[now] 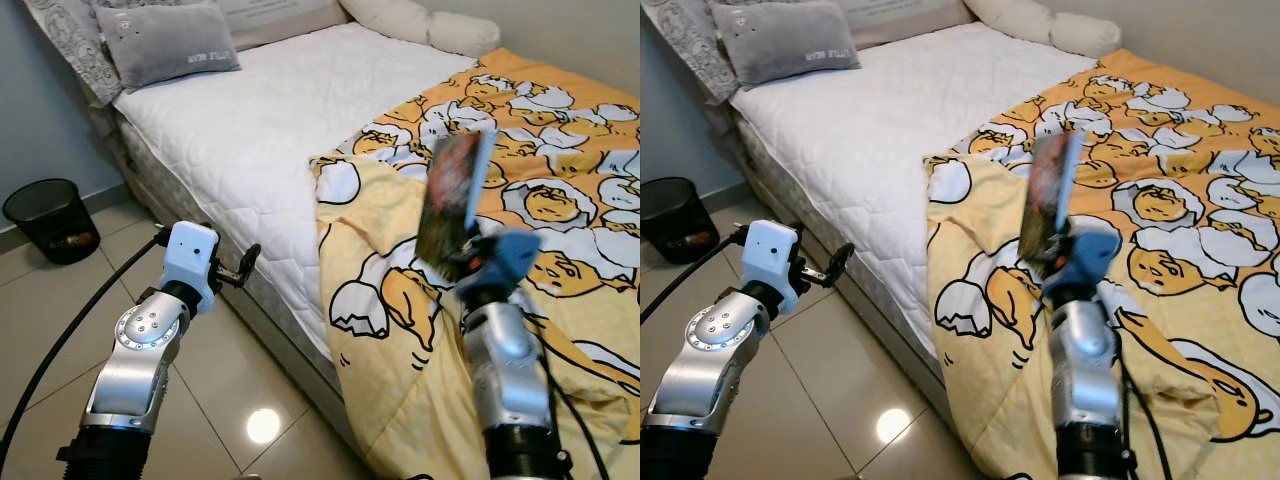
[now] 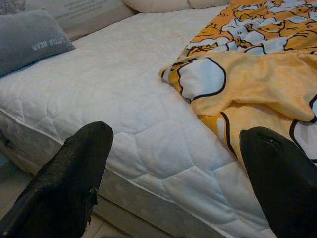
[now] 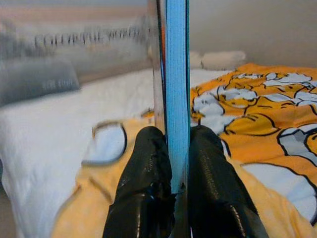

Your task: Clean up the room

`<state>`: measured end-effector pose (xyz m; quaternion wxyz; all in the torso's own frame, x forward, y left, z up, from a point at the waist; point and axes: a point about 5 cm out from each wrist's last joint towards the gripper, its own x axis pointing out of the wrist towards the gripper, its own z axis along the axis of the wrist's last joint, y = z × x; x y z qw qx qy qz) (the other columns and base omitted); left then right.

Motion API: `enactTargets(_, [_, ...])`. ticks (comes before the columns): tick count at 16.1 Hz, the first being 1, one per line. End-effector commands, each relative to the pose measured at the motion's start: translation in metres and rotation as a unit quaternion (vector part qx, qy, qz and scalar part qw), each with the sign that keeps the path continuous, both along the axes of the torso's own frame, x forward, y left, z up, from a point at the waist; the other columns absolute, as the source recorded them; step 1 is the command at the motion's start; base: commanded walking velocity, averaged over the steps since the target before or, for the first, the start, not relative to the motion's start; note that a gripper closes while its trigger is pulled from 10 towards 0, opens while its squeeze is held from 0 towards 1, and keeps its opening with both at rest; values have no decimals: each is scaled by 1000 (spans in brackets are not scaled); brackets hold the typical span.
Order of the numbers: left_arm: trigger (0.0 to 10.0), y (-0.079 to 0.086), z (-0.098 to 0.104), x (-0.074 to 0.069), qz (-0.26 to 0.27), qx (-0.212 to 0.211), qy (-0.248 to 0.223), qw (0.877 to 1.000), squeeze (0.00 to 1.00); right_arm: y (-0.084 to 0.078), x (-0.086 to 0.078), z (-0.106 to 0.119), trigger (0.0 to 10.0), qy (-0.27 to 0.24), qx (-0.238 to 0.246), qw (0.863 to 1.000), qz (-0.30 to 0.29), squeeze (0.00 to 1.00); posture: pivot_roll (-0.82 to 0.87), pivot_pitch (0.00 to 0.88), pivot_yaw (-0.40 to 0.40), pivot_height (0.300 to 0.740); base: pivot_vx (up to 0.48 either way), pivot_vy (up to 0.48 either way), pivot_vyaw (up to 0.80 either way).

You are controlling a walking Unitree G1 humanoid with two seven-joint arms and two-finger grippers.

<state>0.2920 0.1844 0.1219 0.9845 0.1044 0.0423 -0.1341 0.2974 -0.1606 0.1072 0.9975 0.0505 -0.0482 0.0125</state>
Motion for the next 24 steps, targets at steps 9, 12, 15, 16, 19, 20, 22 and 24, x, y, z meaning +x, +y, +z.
enactTargets(9, [10000, -5, 6, 3, 9, 20, -1, 1000, 0, 4, 9, 0, 10000, 35, 86, 995, -28, 0, 40, 0, 5, 740, 0, 0, -711])
enactTargets(12, [10000, 0, 7, 6, 16, 32, 0, 999, 0, 9, 11, -1, 10000, 39, 102, 993, -36, 0, 48, 0, 9, 740, 0, 0, -800])
enactTargets(15, [10000, -2, 5, 5, 3, 25, 15, 1000, 0, 15, 10, -7, 10000, 58, 121, 991, -27, 0, 55, 0, 2, 740, 0, 0, -788])
enactTargets(16, [10000, -3, 5, 7, 7, 24, 13, 1000, 0, 17, 12, -8, 10000, 62, 115, 991, -25, 0, 49, 0, 3, 740, 0, 259, -781])
enactTargets(19, [10000, -7, 8, 17, 8, 30, 8, 999, 0, 20, 24, -2, 10000, 69, 120, 990, -7, 0, 31, 0, 20, 740, 0, 266, -781])
enactTargets(20, [10000, -6, 8, 18, 12, 29, 10, 999, 0, 17, 25, -3, 10000, 71, 121, 990, -20, 0, 28, 0, 23, 740, 0, 270, -781])
enactTargets(22, [10000, -3, 9, 20, 20, 25, 11, 999, 0, 14, 26, -4, 10000, 74, 115, 990, -22, 0, 37, 0, 16, 740, 0, 264, -781])
enactTargets(24, [10000, -4, 9, 20, 20, 26, 12, 999, 0, 10, 26, -7, 10000, 80, 100, 991, -28, 0, 45, 0, 13, 740, 0, 266, -781])
